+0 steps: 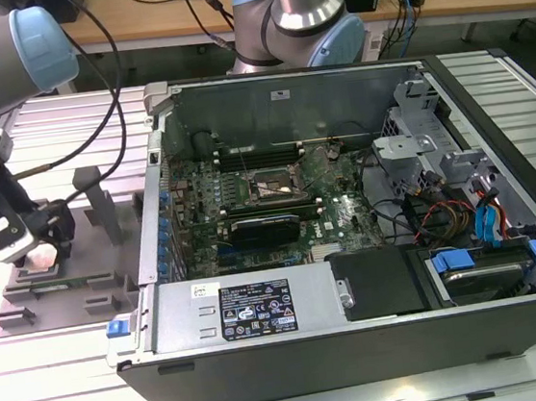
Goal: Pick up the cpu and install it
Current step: 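Pick up the cpu and move it towards the insertion slot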
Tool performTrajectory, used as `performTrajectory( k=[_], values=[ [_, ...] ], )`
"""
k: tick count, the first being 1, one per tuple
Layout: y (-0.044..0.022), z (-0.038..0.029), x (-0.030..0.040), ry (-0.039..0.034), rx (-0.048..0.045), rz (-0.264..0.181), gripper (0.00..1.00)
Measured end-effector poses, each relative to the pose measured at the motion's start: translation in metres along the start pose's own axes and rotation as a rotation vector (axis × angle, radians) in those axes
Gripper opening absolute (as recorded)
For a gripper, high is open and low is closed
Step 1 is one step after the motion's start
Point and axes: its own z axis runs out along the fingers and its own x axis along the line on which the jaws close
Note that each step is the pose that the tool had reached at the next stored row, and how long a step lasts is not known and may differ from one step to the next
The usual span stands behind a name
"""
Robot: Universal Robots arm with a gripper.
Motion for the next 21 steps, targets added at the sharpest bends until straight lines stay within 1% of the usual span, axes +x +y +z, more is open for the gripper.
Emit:
performTrajectory(
  k=[6, 10, 13, 19, 20, 21],
  values=[
    [0.0001, -0.0002, 0.0013, -0.0002, -0.0001, 0.000, 0.69],
    [0.0000, 0.0008, 0.0016, -0.0009, 0.0005, 0.022, 0.69],
    [0.0000, 0.0013, 0.0020, -0.0014, 0.0004, 0.025, 0.69],
    [0.0000, 0.0039, 0.0056, -0.0012, 0.0005, 0.026, 0.69],
    [0.0001, 0.0040, 0.0056, -0.0010, 0.0006, 0.026, 0.69],
    [0.0000, 0.0042, 0.0038, -0.0013, 0.0004, 0.026, 0.69]
  ],
)
